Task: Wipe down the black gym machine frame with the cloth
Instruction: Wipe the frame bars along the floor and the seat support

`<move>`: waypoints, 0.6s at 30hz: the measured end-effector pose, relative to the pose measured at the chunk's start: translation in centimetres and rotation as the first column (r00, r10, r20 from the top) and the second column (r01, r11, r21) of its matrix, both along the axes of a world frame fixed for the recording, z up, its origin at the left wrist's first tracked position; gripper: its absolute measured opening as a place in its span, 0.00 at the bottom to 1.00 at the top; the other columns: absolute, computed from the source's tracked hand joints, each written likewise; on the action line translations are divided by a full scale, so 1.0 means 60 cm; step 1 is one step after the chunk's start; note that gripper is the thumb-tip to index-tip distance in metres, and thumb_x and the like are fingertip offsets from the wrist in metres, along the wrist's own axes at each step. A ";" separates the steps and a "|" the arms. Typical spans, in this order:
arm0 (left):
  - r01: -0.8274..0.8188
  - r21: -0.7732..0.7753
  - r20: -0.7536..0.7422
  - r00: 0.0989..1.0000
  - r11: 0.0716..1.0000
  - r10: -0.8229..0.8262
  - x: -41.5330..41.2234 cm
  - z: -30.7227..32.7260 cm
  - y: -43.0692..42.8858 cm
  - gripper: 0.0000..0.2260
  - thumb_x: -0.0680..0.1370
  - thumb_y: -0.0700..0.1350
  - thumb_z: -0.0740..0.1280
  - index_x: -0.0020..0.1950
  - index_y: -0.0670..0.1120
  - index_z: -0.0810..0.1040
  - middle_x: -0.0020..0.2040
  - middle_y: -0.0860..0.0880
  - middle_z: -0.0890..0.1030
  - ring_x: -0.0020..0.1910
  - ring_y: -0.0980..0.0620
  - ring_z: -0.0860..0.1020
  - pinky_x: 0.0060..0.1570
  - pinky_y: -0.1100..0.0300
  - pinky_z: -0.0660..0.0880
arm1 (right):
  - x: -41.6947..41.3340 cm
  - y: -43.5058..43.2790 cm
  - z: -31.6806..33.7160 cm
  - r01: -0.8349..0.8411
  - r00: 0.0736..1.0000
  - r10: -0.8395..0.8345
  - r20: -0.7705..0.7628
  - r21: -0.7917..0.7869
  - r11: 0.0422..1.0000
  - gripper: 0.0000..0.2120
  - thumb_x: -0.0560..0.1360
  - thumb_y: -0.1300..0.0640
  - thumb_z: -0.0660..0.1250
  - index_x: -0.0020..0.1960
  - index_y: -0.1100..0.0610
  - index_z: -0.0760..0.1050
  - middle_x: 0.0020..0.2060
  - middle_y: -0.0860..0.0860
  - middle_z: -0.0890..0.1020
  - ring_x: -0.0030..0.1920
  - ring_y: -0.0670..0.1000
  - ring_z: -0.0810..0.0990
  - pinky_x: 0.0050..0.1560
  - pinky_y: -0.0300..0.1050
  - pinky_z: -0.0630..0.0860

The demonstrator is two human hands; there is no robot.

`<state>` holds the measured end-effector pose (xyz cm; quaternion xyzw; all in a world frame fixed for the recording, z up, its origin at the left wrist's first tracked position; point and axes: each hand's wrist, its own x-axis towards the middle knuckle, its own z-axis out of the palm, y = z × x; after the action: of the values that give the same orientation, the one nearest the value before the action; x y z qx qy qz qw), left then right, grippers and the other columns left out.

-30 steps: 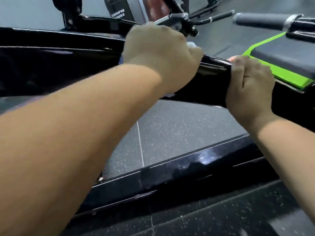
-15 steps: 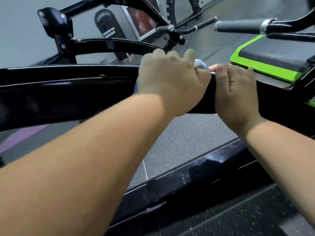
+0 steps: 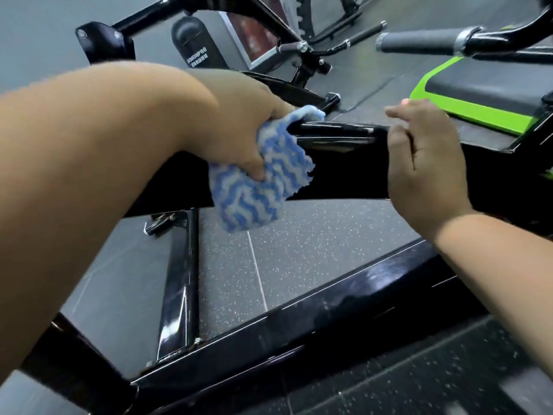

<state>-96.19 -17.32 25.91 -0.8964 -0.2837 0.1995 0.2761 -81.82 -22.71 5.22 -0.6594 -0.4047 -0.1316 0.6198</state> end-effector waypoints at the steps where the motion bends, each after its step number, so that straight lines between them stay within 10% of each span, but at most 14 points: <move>1: 0.038 0.014 0.021 0.999 0.999 -0.039 0.004 -0.006 -0.001 0.30 0.69 0.58 0.74 0.69 0.58 0.68 0.57 0.52 0.78 0.55 0.47 0.76 0.48 0.58 0.68 | -0.006 -0.005 0.000 0.081 0.991 -0.077 -0.106 0.037 0.996 0.14 0.78 0.54 0.56 0.55 0.58 0.76 0.53 0.56 0.79 0.58 0.56 0.74 0.63 0.47 0.65; 3: 0.113 0.073 0.078 0.990 0.991 -0.118 0.002 -0.033 0.001 0.26 0.70 0.64 0.70 0.64 0.54 0.70 0.56 0.50 0.78 0.55 0.45 0.76 0.53 0.53 0.72 | -0.041 -0.022 0.011 0.194 0.870 -0.114 -0.480 0.120 0.974 0.08 0.74 0.51 0.58 0.44 0.53 0.73 0.39 0.52 0.78 0.43 0.52 0.76 0.48 0.46 0.70; 5: 0.149 0.100 0.190 0.968 0.984 -0.166 -0.014 -0.060 -0.004 0.29 0.73 0.63 0.66 0.70 0.53 0.64 0.62 0.47 0.76 0.59 0.42 0.74 0.58 0.47 0.72 | -0.105 -0.033 0.031 -0.044 0.564 0.226 -0.795 0.244 0.969 0.12 0.75 0.47 0.60 0.39 0.54 0.72 0.31 0.53 0.78 0.30 0.51 0.74 0.33 0.43 0.70; 7: 0.158 0.000 0.309 0.939 0.987 -0.150 -0.026 -0.068 -0.018 0.34 0.74 0.56 0.64 0.77 0.52 0.55 0.69 0.48 0.71 0.64 0.44 0.71 0.62 0.53 0.68 | -0.164 -0.038 0.057 -0.341 0.139 0.515 -0.846 0.447 0.827 0.13 0.78 0.46 0.62 0.46 0.56 0.75 0.33 0.55 0.82 0.28 0.51 0.78 0.28 0.38 0.73; 9: 0.135 -0.171 0.399 0.915 0.976 -0.057 -0.034 -0.050 -0.033 0.33 0.71 0.55 0.59 0.76 0.57 0.56 0.70 0.52 0.72 0.63 0.48 0.73 0.60 0.58 0.69 | -0.191 -0.026 0.085 -0.300 -0.024 0.683 -0.730 0.657 0.692 0.07 0.76 0.53 0.68 0.51 0.54 0.74 0.36 0.53 0.83 0.30 0.50 0.80 0.31 0.40 0.78; 11: 0.116 -0.238 0.429 0.903 0.964 -0.002 -0.039 -0.026 -0.028 0.25 0.73 0.55 0.57 0.71 0.61 0.64 0.63 0.56 0.77 0.59 0.53 0.75 0.52 0.62 0.70 | -0.182 -0.009 0.111 -0.150 0.174 0.705 -0.687 0.689 0.709 0.12 0.71 0.62 0.73 0.48 0.52 0.72 0.35 0.51 0.82 0.31 0.50 0.80 0.32 0.46 0.80; 14: 0.051 -0.198 0.405 0.914 0.979 0.034 -0.042 -0.005 -0.009 0.18 0.80 0.59 0.56 0.70 0.63 0.66 0.64 0.56 0.75 0.62 0.54 0.72 0.53 0.62 0.64 | -0.133 0.017 0.123 -0.043 0.809 0.234 -0.539 0.343 0.938 0.12 0.68 0.63 0.68 0.43 0.46 0.75 0.37 0.49 0.80 0.38 0.47 0.78 0.42 0.40 0.75; 18: 0.001 -0.155 0.598 0.796 0.988 0.093 -0.052 -0.015 0.026 0.20 0.79 0.55 0.58 0.72 0.59 0.65 0.65 0.53 0.76 0.63 0.49 0.73 0.63 0.56 0.67 | -0.094 0.020 0.135 -0.006 0.965 0.028 -0.261 0.082 0.997 0.12 0.66 0.61 0.59 0.40 0.57 0.81 0.35 0.55 0.79 0.40 0.53 0.76 0.42 0.42 0.70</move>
<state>-99.31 -15.77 24.99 -0.9238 -0.3631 -0.0691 0.0996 -87.43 -21.51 13.32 -0.6418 -0.3192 -0.0543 0.6951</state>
